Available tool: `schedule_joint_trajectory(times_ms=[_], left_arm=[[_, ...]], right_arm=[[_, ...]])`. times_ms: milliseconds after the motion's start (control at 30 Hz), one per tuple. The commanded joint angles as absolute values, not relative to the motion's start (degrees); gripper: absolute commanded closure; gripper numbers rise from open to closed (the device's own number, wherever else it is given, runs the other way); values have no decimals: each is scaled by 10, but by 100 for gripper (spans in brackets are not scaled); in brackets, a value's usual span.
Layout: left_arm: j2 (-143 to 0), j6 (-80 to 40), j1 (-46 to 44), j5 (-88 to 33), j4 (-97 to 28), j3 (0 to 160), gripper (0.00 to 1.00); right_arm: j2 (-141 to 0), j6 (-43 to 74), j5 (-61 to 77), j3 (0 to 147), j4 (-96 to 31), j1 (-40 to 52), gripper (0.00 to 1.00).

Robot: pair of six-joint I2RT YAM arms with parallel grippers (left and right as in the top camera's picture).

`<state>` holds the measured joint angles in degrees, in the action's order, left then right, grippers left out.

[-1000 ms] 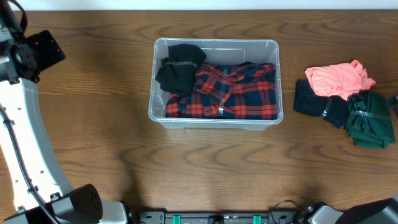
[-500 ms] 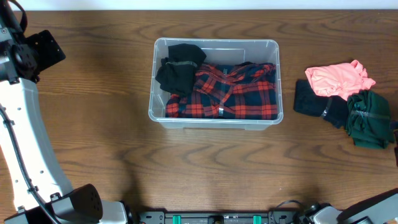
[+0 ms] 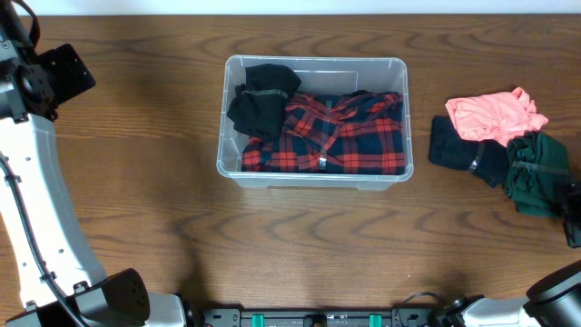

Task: Pack container
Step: 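Move the right gripper to the dark green garment and grasp it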

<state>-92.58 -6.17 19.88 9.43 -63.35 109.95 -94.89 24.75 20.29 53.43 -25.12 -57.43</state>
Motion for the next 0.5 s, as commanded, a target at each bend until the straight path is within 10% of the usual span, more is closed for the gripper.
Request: schedule_joint_trajectory(times_ms=[0, 467], left_arm=[[-924, -67, 202, 99, -636, 1097, 2], [-924, -67, 202, 99, -636, 1097, 2]], right_arm=[[-974, 239, 190, 530, -244, -577, 14], [-1032, 231, 188, 530, -184, -557, 33]])
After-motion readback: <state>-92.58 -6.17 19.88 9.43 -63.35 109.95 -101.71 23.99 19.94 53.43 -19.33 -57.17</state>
